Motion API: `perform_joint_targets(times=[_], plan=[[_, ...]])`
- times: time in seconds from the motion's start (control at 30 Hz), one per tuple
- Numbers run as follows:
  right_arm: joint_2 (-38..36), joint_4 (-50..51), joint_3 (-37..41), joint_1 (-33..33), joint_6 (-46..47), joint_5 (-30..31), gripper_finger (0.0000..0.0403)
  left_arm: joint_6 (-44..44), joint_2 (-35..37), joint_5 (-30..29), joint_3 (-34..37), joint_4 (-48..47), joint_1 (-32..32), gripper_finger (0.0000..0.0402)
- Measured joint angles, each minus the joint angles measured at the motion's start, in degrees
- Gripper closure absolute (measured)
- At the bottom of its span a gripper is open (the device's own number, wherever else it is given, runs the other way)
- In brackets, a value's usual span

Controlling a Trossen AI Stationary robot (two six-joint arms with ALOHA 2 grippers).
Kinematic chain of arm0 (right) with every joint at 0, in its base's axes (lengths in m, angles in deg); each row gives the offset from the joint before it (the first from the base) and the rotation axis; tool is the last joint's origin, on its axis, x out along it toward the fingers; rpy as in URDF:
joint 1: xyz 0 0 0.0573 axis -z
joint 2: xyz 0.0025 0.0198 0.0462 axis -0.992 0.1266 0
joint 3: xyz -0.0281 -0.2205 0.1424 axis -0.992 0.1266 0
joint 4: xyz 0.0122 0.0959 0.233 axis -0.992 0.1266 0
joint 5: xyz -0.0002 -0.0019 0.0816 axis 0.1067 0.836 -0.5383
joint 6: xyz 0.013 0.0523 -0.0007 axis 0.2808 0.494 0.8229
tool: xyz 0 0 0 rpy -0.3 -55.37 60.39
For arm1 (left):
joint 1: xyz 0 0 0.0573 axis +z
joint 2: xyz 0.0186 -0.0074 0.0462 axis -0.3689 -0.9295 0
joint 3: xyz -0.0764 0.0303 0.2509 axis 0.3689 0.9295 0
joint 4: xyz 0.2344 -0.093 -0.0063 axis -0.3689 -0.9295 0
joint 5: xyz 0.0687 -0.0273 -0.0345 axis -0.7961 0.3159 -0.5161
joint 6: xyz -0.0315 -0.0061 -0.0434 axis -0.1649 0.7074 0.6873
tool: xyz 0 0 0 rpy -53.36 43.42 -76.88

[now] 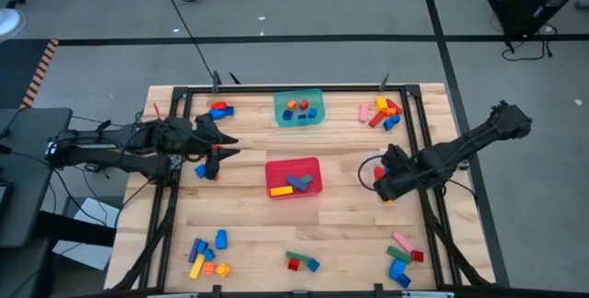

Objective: Sort blocks by size
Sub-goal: Put the blue 1 stud game piece into the transparent bin, then put the green block into the red bin

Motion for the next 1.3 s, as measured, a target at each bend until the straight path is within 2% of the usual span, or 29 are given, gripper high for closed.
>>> perform_joint_targets(times=[0.2,0.33,0.57,0.7,0.9,1.03,1.2,1.3], plan=[[0.0,-11.3,10.1,2.4,2.7,-6.3,0.0260,0.0,0.0,0.0,0.0,0.0,0.0,0.0243],[0.0,-15.3,13.5,3.3,5.5,-8.6,0.0257,0.0,0.0,0.0,0.0,0.1,0.0,0.0243],[0.0,-16.5,13.9,3.5,9.2,-8.3,0.0164,0.0,0.0,0.0,0.0,0.2,0.0,0.0243],[0.0,-16.5,13.9,3.5,11.2,-8.3,0.0142,0.3,0.0,0.0,0.0,0.2,0.0,0.0243],[-0.2,-17.8,13.9,3.4,15.0,-8.3,0.0159,4.7,0.0,0.0,0.0,0.5,0.0,0.0243],[-1.0,-18.3,10.7,3.4,15.0,-8.1,0.0174,5.8,0.0,0.0,0.0,0.7,0.0,0.0243],[-1.6,-15.4,4.4,3.4,12.8,-3.1,0.0189,5.9,0.0,0.0,0.0,0.7,0.4,0.0241],[-1.7,-13.4,1.1,3.4,10.8,1.4,0.0196,6.0,0.0,0.0,0.0,0.7,1.2,0.0224]])
